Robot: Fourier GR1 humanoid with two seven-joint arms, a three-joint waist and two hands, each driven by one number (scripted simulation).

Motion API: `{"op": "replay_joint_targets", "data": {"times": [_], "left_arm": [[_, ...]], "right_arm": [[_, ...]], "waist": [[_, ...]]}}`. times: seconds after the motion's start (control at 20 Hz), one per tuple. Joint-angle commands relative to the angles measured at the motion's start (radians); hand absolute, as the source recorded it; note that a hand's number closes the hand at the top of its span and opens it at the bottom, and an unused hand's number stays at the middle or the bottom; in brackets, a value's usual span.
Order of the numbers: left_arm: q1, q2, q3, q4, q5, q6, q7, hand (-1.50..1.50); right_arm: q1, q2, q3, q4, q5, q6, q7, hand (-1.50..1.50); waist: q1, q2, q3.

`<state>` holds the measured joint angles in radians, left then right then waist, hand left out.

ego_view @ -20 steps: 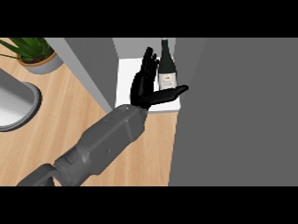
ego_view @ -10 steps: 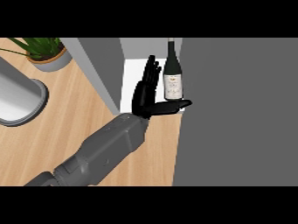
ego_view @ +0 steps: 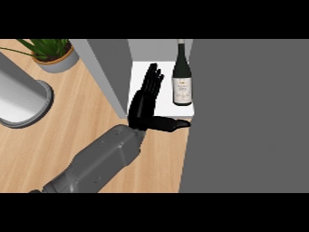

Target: Pick up the wine, place it into the cabinet and close the cabinet

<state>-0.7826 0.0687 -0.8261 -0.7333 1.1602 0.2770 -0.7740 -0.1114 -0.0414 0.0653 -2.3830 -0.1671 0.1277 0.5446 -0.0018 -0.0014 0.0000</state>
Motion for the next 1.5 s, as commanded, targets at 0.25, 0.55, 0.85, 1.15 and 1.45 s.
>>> {"op": "replay_joint_targets", "data": {"times": [0.25, 0.55, 0.85, 1.15, 1.45], "left_arm": [[0.202, 0.19, -0.007, -0.365, -0.137, -0.043, 0.074, -1.5], [0.273, 0.364, 0.055, -0.558, -0.151, -0.13, 0.173, -1.5], [0.466, 0.506, 0.047, -0.734, -0.179, -0.231, 0.144, 1.5], [0.527, 0.633, 0.164, -0.822, -0.127, -0.316, 0.187, 1.5], [0.661, 0.731, 0.238, -0.917, -0.104, -0.347, 0.189, 1.5]], "right_arm": [[0.03, 0.003, 0.005, -0.023, 0.057, -0.01, -0.028, -1.5], [0.079, -0.063, -0.046, 0.038, -0.102, 0.126, -0.084, 1.5], [0.129, -0.137, -0.001, -0.08, -0.152, 0.232, -0.04, 1.5], [0.175, -0.08, 0.19, -0.174, -0.153, 0.202, 0.064, 1.5], [0.169, -0.056, 0.316, -0.202, -0.13, 0.191, 0.109, 1.5]], "waist": [[0.01, -0.002, 0.0], [0.014, -0.002, 0.001], [0.013, -0.005, 0.001], [0.005, -0.005, 0.0], [0.012, -0.007, 0.0]]}}
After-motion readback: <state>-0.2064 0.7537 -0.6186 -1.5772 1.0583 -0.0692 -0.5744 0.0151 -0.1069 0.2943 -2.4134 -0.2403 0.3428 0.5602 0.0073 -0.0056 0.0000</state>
